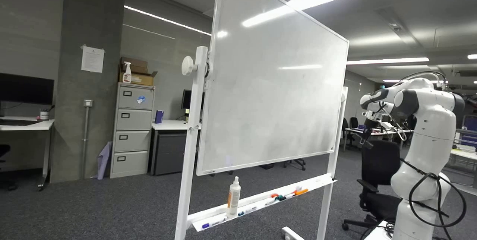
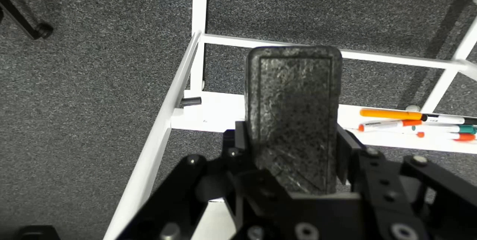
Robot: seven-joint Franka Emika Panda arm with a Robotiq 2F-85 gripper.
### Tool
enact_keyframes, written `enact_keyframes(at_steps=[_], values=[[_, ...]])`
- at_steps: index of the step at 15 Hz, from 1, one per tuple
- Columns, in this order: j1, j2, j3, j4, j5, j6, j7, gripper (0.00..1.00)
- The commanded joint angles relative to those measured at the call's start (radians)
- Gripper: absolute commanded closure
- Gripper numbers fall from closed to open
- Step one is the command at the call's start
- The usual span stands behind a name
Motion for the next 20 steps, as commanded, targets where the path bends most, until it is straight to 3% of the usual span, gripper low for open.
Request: enact_keyframes(at_steps=[1,4,5,8,12,15,17,18,19,20], values=[[-0.041,0.032,0.046,0.011,0.012,0.017,0.126,0.66],[-0.06,0.052,0.081,-0.043,-0.015,0.107,0.318,0.66],[-0.063,0.045,0.097,-0.093,-0.029,0.186,0.376,0.66],[-0.071,0.024,0.141,-0.205,-0.157,0.281,0.614,0.66],[-0.07,-0.01,0.201,-0.292,-0.265,0.186,0.938,0.66],[-0.053,-0.051,0.254,-0.331,-0.203,0.077,1.104,0.66],[-0.048,-0.069,0.283,-0.344,-0.144,0.047,1.168,0.66],[-0.061,-0.007,0.28,-0.304,-0.177,0.068,1.113,0.66],[-0.058,-0.012,0.29,-0.305,-0.174,0.064,1.122,0.41],[-0.058,-0.01,0.291,-0.305,-0.175,0.064,1.122,0.41]])
